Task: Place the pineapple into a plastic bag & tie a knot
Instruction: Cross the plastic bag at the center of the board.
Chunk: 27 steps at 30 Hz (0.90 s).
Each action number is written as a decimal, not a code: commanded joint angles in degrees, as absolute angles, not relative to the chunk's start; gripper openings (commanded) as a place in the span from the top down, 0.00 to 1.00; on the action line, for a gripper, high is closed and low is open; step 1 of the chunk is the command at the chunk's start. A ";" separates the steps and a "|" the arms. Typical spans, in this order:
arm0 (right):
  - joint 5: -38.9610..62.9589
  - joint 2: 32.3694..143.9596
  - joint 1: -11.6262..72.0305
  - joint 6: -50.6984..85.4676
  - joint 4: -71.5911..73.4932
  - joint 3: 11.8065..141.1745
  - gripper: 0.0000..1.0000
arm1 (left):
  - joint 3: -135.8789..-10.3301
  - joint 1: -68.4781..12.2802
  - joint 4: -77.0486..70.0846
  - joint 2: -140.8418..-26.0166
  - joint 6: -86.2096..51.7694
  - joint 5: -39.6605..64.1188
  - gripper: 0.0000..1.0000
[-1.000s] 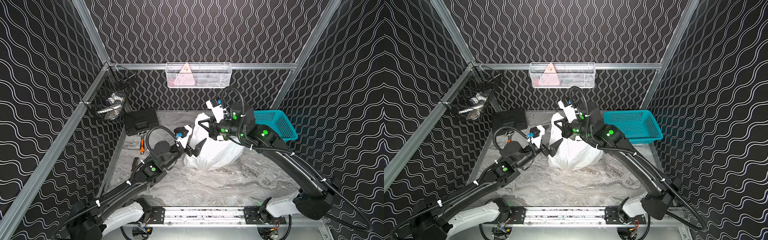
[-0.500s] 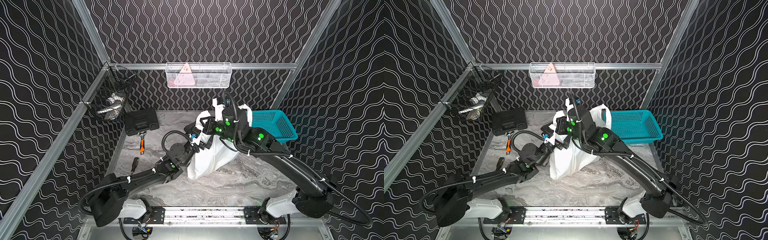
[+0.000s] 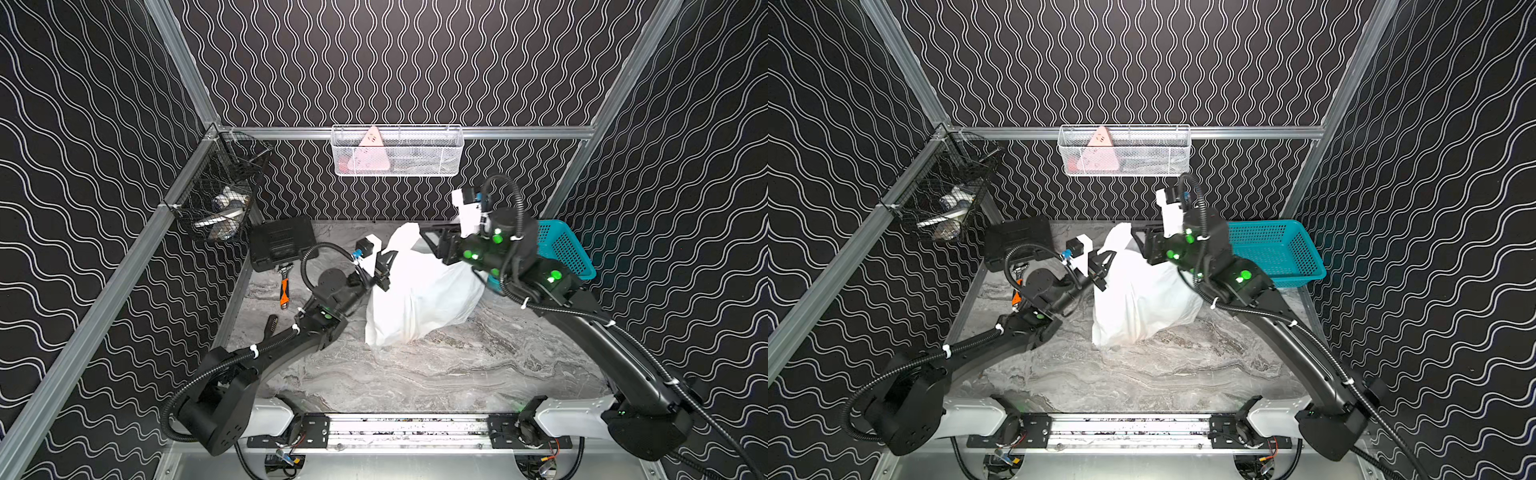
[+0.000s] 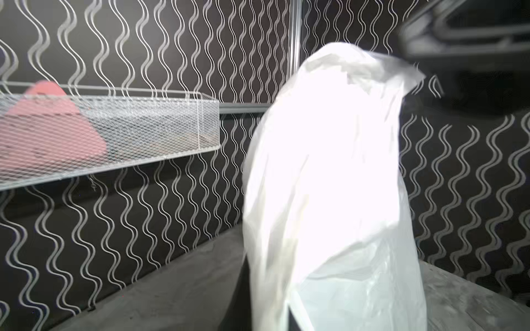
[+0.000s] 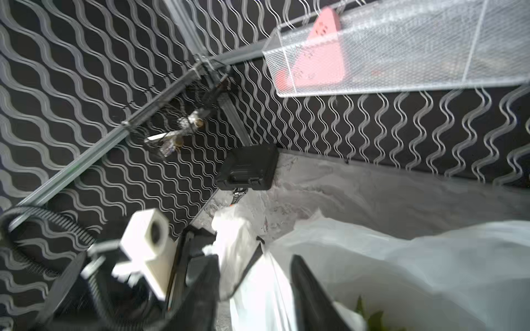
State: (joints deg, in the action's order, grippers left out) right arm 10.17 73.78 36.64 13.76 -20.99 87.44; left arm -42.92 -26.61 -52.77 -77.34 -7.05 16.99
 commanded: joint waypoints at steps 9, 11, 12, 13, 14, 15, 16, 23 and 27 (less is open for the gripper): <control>45.72 81.83 29.09 -20.39 -32.43 90.91 0.00 | -54.62 -19.43 -71.39 -90.62 -40.90 61.53 1.00; 47.24 83.87 29.09 -20.35 -31.13 91.95 0.00 | -56.87 -19.43 -74.42 -92.99 -44.99 64.85 1.00; 48.33 84.49 29.09 -19.14 -29.44 92.15 0.00 | -57.72 -19.42 -75.46 -93.79 -46.55 66.21 1.00; 49.54 85.32 29.09 -17.48 -27.07 92.28 0.00 | -58.58 -19.42 -76.73 -94.72 -48.32 67.66 1.00; 49.74 86.08 29.09 -15.96 -24.97 92.58 0.00 | -59.23 -19.42 -78.52 -95.53 -50.09 68.83 1.00; 50.06 86.95 29.09 -14.91 -23.95 93.07 0.02 | -59.63 -19.42 -80.05 -95.98 -51.40 69.39 1.00; 50.63 88.18 29.09 -14.33 -24.09 94.20 0.06 | -59.78 -19.43 -80.99 -96.15 -52.26 69.76 1.00; 53.67 91.83 29.82 -6.58 -24.26 98.20 1.00 | -58.30 -19.42 -63.77 -90.92 -39.26 67.83 1.00; 33.64 87.43 33.62 1.64 -20.24 94.41 1.00 | -56.99 -19.66 -36.91 -82.92 -20.49 52.07 0.75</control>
State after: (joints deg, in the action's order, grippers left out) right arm 45.47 89.82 31.55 -4.47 -24.21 95.74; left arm -57.28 -19.49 -54.24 -87.18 -35.40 64.64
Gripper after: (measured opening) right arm 0.064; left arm 0.096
